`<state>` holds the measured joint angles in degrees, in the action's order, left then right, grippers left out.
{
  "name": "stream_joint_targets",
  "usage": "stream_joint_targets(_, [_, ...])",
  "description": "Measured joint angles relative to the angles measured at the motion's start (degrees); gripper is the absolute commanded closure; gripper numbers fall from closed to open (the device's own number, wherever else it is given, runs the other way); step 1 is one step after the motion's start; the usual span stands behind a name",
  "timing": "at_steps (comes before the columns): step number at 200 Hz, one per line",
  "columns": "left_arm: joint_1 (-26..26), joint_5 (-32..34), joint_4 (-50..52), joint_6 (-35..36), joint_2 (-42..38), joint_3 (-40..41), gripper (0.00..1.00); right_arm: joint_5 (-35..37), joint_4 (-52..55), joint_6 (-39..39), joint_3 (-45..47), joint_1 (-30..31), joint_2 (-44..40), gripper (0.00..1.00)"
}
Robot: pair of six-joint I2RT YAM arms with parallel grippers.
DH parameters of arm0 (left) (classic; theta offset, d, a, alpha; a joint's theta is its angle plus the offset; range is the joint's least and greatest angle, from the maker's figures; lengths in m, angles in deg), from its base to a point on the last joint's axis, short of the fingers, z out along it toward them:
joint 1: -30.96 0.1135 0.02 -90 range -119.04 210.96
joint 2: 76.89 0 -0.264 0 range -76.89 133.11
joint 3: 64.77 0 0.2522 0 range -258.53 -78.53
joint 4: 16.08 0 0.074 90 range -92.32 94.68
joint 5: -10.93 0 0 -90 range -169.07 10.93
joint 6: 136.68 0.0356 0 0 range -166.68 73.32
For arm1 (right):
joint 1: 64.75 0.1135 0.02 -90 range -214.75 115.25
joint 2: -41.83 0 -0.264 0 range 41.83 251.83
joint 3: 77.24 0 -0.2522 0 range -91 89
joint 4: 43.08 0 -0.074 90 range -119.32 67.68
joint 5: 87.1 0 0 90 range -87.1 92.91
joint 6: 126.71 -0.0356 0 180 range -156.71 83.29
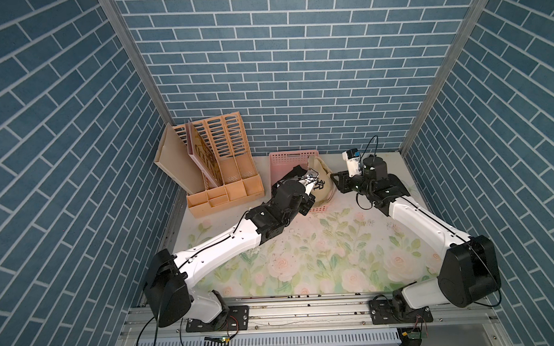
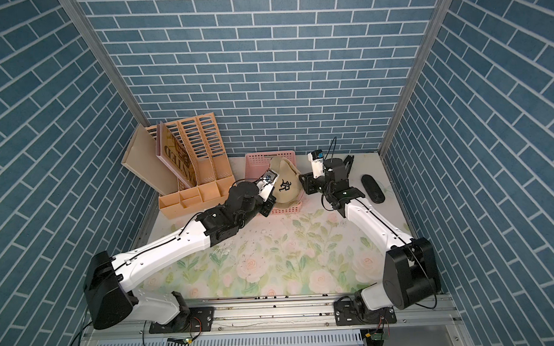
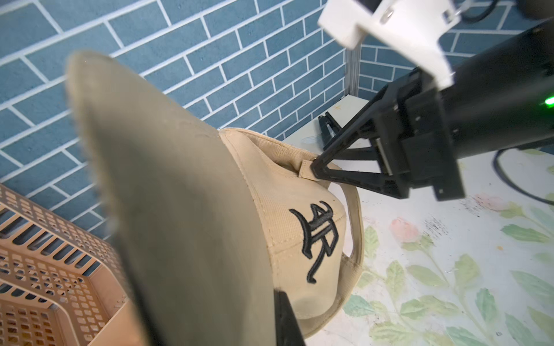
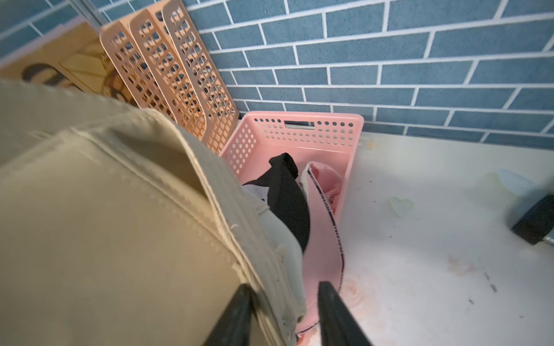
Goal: Turn the baseball cap inside out
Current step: Turn over the baseball cap.
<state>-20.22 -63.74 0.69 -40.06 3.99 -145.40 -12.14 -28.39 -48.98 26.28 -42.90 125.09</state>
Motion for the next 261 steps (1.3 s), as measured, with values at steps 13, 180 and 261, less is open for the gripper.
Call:
stream_joint_targets(13, [0.0,-1.4,-0.4,0.4,-1.6,1.4,1.00,-0.1,-0.1,0.2,0.0,-0.8,0.5,0.82])
stream_joint_targets(180, [0.7,-1.2,-22.3,-10.3,-12.9,10.9,1.00,-5.9,-9.9,-0.9,14.8,-3.0,-1.8,0.47])
stream_joint_targets(261, [0.7,7.1,-27.1,-11.2,-8.6,10.9,1.00,-2.0,-18.8,-15.6,19.4,1.4,-18.4,0.24])
